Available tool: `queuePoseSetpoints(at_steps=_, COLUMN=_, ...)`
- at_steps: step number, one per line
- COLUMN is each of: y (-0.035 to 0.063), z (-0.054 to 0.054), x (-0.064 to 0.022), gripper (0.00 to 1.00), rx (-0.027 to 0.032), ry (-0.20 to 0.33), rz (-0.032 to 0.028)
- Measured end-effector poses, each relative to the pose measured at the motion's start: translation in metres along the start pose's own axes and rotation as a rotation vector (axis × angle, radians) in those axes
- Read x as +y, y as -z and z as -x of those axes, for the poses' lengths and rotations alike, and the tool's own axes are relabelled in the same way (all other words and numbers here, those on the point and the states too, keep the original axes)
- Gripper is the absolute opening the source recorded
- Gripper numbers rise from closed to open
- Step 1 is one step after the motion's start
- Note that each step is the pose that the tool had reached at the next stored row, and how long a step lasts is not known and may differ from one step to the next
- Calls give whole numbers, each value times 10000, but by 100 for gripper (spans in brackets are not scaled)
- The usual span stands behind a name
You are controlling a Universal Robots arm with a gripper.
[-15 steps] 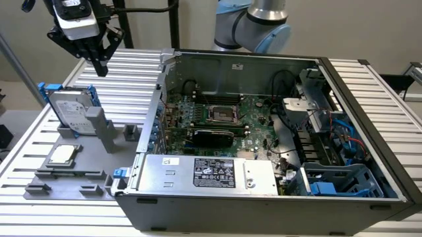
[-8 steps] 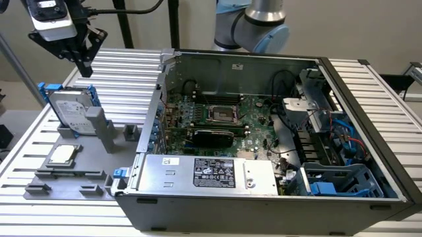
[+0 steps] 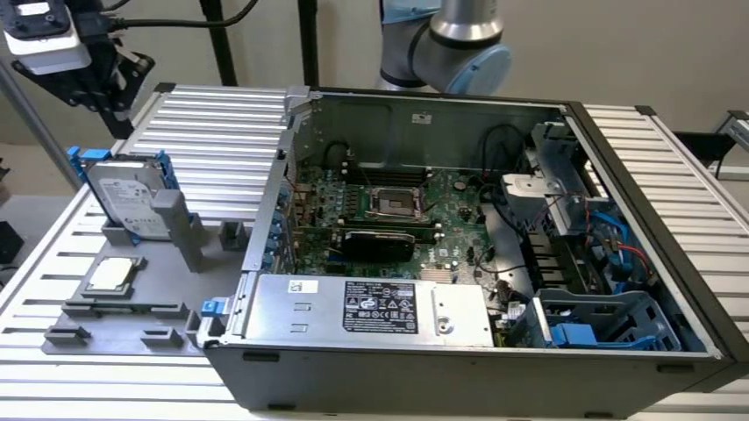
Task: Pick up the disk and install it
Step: 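Reach for the disk, then pick up the disk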
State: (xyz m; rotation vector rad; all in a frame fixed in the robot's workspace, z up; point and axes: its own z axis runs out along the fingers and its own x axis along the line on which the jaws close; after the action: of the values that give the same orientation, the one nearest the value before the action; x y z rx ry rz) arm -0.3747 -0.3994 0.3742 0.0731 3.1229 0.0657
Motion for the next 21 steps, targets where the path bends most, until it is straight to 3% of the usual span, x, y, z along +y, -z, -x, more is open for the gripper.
queuePoseSetpoints(at_steps=4, y=-5, z=-184, x=25, gripper=11, rx=54, ry=0, rz=-39)
queuePoseSetpoints(at_steps=12, y=-9, z=-468, x=157, gripper=11, rx=75, ry=-1, rz=-67)
queuePoseSetpoints(at_steps=16, y=-12, z=-556, x=186, gripper=11, rx=123, ry=1, rz=-70)
queuePoseSetpoints(at_steps=21, y=-12, z=-561, x=186, gripper=11, rx=128, ry=5, rz=-72)
